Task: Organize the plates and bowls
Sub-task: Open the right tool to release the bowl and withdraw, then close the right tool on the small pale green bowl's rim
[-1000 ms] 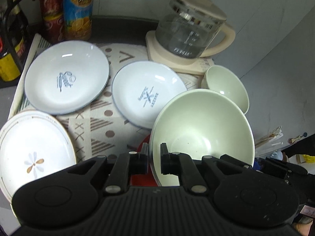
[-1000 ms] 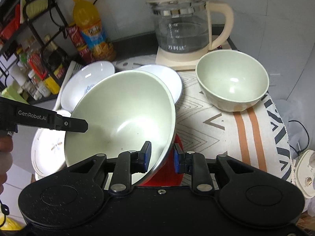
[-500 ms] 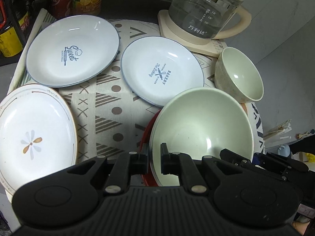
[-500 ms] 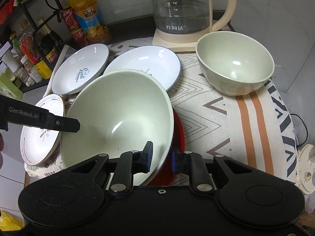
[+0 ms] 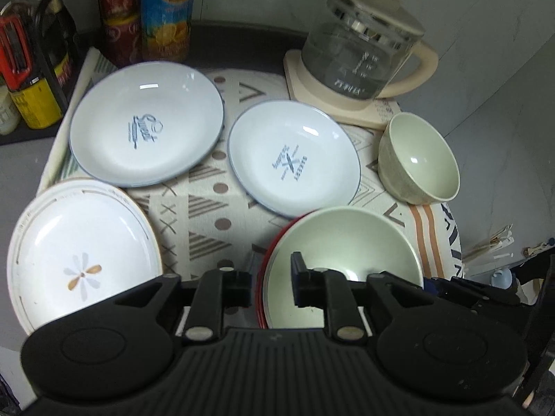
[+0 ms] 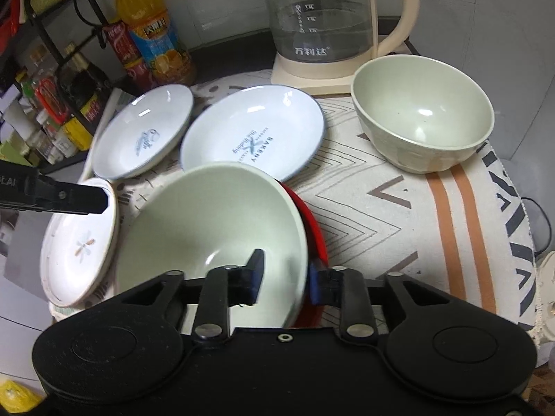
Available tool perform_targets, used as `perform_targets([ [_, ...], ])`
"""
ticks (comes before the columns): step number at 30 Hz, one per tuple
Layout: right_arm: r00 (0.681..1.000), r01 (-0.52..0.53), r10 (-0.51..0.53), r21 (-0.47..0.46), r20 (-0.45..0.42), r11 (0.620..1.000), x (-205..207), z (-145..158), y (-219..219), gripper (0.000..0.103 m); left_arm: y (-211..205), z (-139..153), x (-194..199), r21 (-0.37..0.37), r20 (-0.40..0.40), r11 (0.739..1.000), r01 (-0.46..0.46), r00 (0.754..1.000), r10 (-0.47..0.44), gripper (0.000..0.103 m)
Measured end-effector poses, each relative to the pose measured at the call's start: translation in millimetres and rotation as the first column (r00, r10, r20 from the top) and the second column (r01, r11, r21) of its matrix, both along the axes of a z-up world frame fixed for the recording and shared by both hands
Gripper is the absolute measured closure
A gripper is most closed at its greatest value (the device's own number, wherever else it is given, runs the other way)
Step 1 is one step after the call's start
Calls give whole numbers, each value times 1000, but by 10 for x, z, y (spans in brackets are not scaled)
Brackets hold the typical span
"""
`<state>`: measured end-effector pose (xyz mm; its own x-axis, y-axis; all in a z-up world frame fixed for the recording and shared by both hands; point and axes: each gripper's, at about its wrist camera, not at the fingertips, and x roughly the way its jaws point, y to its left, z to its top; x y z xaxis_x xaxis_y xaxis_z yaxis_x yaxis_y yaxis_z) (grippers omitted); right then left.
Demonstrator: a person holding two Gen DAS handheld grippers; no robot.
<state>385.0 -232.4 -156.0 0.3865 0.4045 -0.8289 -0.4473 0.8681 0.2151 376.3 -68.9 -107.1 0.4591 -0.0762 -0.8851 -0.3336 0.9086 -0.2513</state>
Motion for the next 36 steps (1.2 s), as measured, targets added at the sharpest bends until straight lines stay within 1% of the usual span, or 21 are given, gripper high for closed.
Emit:
perform_targets([
  [1, 1000, -2, 2, 13, 2, 1000, -9, 26, -8, 65, -3, 23, 5, 7, 3, 1000, 2, 1000, -2, 76],
  [4, 1000, -7, 7, 42, 7, 999, -43, 98, -36, 56, -13, 84, 36, 18, 24, 1000, 10, 1000, -11, 65],
  [6, 1000, -10, 9, 58, 15, 998, -61, 144, -60, 52, -40, 107, 75, 23, 34, 1000, 21, 999, -22, 60],
  [7, 1000, -6, 5, 61, 23, 998, -71, 166, -75, 48, -57, 115, 99, 25, 38, 999, 27, 999, -28, 58],
  [12, 998, 29, -33, 81, 52, 996, -66, 252, -199, 47, -128, 98, 196, 23, 47, 999, 46, 998, -47, 56],
  [18, 990, 106, -114, 91, 80, 990, -33, 308, -443, 46, -242, 111, 321, 21, 64, 996, 81, 994, -83, 56],
  [20, 986, 135, -143, 91, 86, 987, -7, 311, -525, 45, -285, 120, 379, 22, 70, 996, 90, 993, -91, 53],
  [22, 979, 170, -179, 93, 93, 981, 20, 310, -610, 39, -328, 137, 434, 29, 80, 995, 93, 992, -95, 46],
  [23, 975, 189, -198, 96, 97, 977, 34, 306, -655, 36, -347, 146, 462, 34, 86, 995, 95, 991, -98, 45],
  [25, 967, 223, -233, 104, 103, 969, 57, 302, -744, 23, -391, 163, 525, 41, 96, 994, 99, 990, -102, 38],
  [26, 962, 239, -250, 110, 107, 965, 68, 304, -783, 19, -411, 170, 553, 43, 101, 994, 101, 989, -105, 37],
  [27, 956, 258, -271, 114, 113, 959, 79, 304, -824, 13, -437, 181, 582, 45, 107, 993, 106, 988, -110, 33],
  [28, 950, 276, -289, 114, 118, 954, 93, 302, -857, 8, -460, 189, 615, 46, 113, 993, 113, 987, -118, 30],
  [29, 944, 294, -306, 113, 121, 949, 117, 299, -891, 7, -487, 196, 648, 46, 120, 992, 120, 985, -125, 28],
  [31, 935, 322, -334, 112, 115, 940, 179, 281, -962, 4, -536, 204, 716, 47, 131, 991, 125, 983, -130, 21],
  [33, 926, 352, -365, 121, 99, 928, 251, 250, -1032, 0, -573, 195, 788, 45, 138, 991, 125, 982, -130, 19],
  [36, 912, 387, -400, 129, 88, 913, 348, 199, -1097, 0, -642, 157, 917, 33, 142, 990, 139, 980, -143, 18],
])
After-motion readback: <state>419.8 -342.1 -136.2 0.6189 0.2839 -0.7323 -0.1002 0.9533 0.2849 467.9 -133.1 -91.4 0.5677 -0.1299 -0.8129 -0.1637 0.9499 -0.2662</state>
